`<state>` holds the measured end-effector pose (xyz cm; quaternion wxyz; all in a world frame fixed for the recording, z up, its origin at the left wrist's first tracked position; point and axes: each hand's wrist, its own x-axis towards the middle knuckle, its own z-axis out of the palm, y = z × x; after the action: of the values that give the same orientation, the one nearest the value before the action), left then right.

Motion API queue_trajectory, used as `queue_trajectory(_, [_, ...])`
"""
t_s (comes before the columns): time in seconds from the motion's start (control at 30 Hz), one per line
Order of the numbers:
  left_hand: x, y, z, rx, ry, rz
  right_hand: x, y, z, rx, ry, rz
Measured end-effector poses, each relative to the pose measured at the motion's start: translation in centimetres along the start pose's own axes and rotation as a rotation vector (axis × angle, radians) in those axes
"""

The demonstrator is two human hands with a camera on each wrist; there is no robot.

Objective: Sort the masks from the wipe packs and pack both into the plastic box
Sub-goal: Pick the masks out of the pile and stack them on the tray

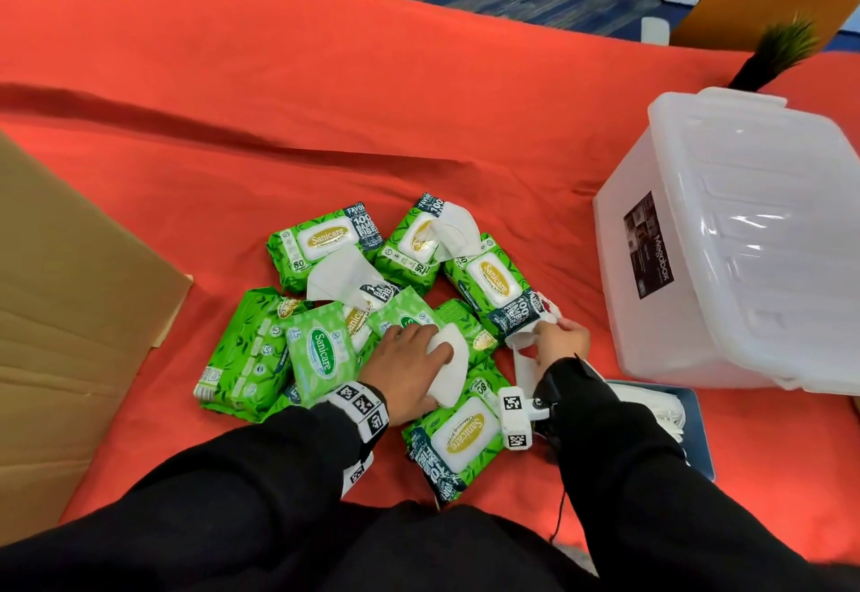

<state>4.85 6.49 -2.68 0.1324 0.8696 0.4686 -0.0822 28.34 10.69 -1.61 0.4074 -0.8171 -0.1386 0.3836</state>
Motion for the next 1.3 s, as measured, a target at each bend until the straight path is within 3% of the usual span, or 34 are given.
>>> queue_trajectory(0.13, [-0.4, -0.2, 0.6, -0.010, 0.065, -0.006, -1.4, -1.2, -1.2, 0.211, -0.126, 0.041])
queue_trajectory(0.3, [-0.6, -0.6, 0.8, -0.029, 0.126, -0.029, -3.8, -1.9, -2.6, 0.251, -0.435, 0.114])
queue_trajectory(0.5, [-0.6, -1.8, 0.4, -0.106, 0.164, -0.130, -4.9, -3.2, -2.4, 0.372, -0.509, 0.230])
queue_trajectory(0.67, [-0.7, -2.0, 0.2, -0.163, 0.148, -0.193, -4.7, -2.5, -1.6, 0.198, -0.519, 0.165])
queue_trajectory(0.73, [-0.9, -1.8, -0.6, -0.322, 0.184, -0.209, -4.4, -2.4, -1.4, 0.029, -0.519, 0.044])
queue_trajectory(0.8, [-0.9, -1.4, -2.0, -0.620, 0.289, -0.175, -4.5, -2.8, -1.4, -0.090, -0.571, -0.094])
queue_trajectory(0.87, [-0.8, -0.9, -3.6, -0.861, 0.374, -0.133, -4.9, -3.8, -1.2, -0.221, -0.696, -0.242])
queue_trajectory(0.93, [-0.4, -0.2, -5.2, -1.001, 0.346, -0.138, -5.6, -4.9, -0.7, -0.334, -0.835, -0.342])
queue_trajectory(1.0, [0.2, 0.2, -5.9, -1.108, 0.271, -0.173, -6.0, -5.7, 0.2, -0.344, -0.937, -0.332])
queue_trajectory(1.1, [0.6, -0.6, -5.4, -1.292, 0.290, -0.275, -6.3, -6.5, 1.2, -0.255, -1.030, -0.264])
queue_trajectory(1.23, [-0.2, -2.4, -4.6, -1.628, 0.237, -0.407, -5.4, -6.8, 2.3, -0.214, -1.011, -0.136])
queue_trajectory(1.3, [-0.5, -3.2, -4.6, -1.663, 0.173, -0.416, -4.9, -7.1, 3.1, -0.240, -0.995, -0.166])
